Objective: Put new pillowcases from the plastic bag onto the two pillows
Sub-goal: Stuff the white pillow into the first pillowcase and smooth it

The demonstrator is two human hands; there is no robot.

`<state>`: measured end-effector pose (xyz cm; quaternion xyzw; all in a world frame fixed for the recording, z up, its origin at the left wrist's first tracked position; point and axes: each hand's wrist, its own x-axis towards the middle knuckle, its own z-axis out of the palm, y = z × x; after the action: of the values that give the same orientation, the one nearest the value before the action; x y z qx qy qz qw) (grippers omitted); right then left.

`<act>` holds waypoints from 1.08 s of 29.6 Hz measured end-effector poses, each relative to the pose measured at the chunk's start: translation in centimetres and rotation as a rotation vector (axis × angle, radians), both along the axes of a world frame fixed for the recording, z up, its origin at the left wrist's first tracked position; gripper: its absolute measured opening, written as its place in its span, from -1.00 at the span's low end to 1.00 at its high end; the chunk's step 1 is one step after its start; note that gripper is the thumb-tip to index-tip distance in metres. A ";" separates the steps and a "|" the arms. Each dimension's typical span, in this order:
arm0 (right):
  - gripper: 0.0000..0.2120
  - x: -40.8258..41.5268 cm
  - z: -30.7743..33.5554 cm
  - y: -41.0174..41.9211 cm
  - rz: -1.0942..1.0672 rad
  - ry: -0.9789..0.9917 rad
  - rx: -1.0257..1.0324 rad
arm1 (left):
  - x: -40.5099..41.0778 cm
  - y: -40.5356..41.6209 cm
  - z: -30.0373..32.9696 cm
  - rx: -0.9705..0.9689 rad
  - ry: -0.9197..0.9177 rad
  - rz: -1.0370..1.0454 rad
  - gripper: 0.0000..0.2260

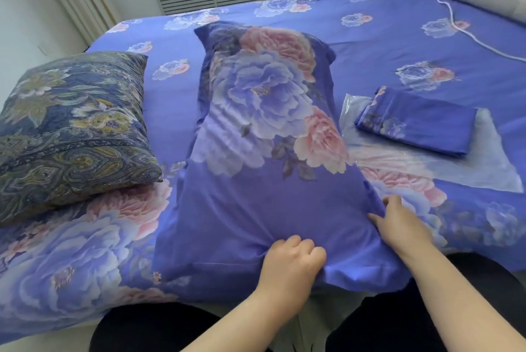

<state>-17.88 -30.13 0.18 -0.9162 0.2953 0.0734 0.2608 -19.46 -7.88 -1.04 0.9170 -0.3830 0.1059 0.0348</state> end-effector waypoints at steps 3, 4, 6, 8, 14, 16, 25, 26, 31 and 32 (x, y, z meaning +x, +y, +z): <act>-0.62 0.5 0.5 1.5 0.052 0.019 -0.288 | 0.3 -0.9 0.4 -0.036 -0.014 0.020 -0.71; -0.57 0.7 1.0 2.0 0.070 -0.064 -0.357 | 0.5 -1.0 0.5 -0.053 -0.024 0.028 -0.72; -0.51 0.9 1.8 3.1 0.135 -0.448 -0.343 | 1.1 -0.6 0.6 -0.086 -0.041 0.047 -0.73; -0.53 0.9 2.2 4.5 0.269 -0.779 -0.211 | 1.3 0.1 0.3 -0.151 -0.072 0.055 -0.73; -0.25 0.2 -2.6 7.5 0.641 -0.306 -0.305 | 1.8 6.3 -0.8 -0.467 -0.208 0.204 -0.65; -0.23 0.8 -2.4 7.8 0.611 -0.321 -0.296 | 2.3 9.2 -0.7 -0.520 -0.258 0.375 -0.58; -0.01 0.0 0.7 16.0 0.786 -0.689 -0.356 | 3.2 13.4 2.7 -0.828 -0.098 0.483 -0.72; -0.15 0.2 1.0 16.8 0.818 -0.724 -0.359 | 3.4 13.2 3.4 -0.843 -0.047 0.507 -0.74; -0.89 2.0 4.6 17.6 0.731 -0.500 -0.161 | 2.4 14.5 3.1 -0.465 -0.004 0.428 -0.71; -0.92 2.5 5.1 17.7 0.777 -0.340 -0.165 | 1.9 14.7 2.4 -0.400 0.036 0.431 -0.62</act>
<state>-15.36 -12.47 5.23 -0.9761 -0.1137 -0.0098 0.1847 -17.59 6.86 1.37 0.9539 -0.1503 0.1681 0.1982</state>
